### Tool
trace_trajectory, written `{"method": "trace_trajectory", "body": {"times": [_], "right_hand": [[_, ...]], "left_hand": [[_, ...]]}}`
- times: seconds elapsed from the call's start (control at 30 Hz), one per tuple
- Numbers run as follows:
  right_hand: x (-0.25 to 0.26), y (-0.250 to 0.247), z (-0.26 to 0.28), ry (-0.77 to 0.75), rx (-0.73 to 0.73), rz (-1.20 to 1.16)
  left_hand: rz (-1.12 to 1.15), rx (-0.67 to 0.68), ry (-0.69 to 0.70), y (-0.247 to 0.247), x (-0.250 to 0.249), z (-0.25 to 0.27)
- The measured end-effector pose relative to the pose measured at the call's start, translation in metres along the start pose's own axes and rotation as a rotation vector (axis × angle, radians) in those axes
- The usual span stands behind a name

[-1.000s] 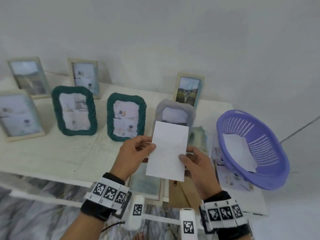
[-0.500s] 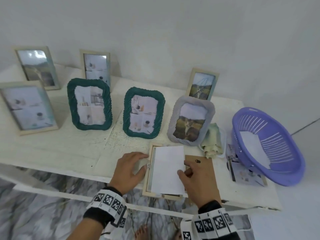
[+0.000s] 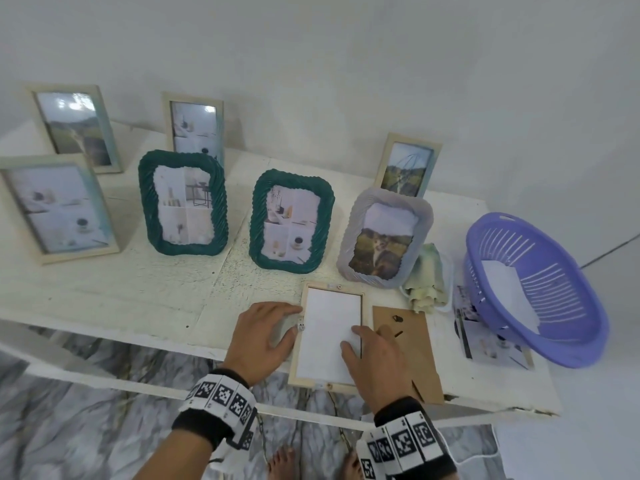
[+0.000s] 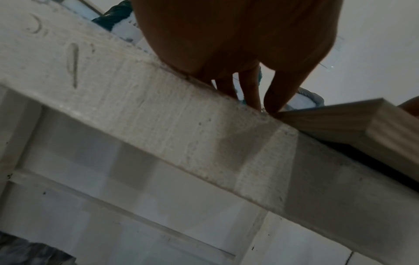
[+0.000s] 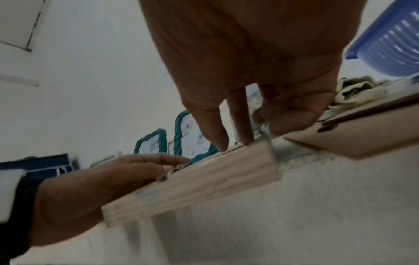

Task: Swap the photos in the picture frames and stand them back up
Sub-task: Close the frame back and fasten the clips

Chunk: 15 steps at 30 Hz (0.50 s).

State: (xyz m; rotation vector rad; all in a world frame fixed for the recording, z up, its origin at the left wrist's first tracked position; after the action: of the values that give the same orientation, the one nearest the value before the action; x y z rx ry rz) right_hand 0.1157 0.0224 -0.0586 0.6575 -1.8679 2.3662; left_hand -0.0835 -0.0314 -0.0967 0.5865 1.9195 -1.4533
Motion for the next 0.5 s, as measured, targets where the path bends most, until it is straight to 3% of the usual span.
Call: {"method": "trace_trajectory", "body": {"times": [0.1, 0.23, 0.37, 0.5], "right_hand": [[-0.008, -0.013, -0.001, -0.015, -0.097, -0.083], [-0.042, -0.029, 0.004, 0.074, -0.179, -0.013], [-0.075, -0.03, 0.011, 0.233, -0.095, 0.178], [-0.087, -0.027, 0.018, 0.22, -0.06, 0.156]], "left_hand": [[-0.008, -0.008, -0.002, 0.001, 0.001, 0.0], [-0.02, -0.005, 0.004, 0.001, 0.0, 0.001], [-0.042, -0.001, 0.019, 0.001, -0.003, 0.002], [-0.035, -0.015, 0.024, 0.001, -0.002, 0.002]]}}
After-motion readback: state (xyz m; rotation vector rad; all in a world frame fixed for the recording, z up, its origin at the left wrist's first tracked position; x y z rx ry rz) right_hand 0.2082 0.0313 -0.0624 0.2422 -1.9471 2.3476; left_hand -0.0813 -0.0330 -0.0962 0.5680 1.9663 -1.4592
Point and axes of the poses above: each hand's wrist, its own z-axis away from the middle knuckle, its own y-axis out of the palm, x = y × z, the point moved 8 cm from there along -z, towards the middle knuckle, and after that the axes turned 1 degree about z, right-handed, at the moved point
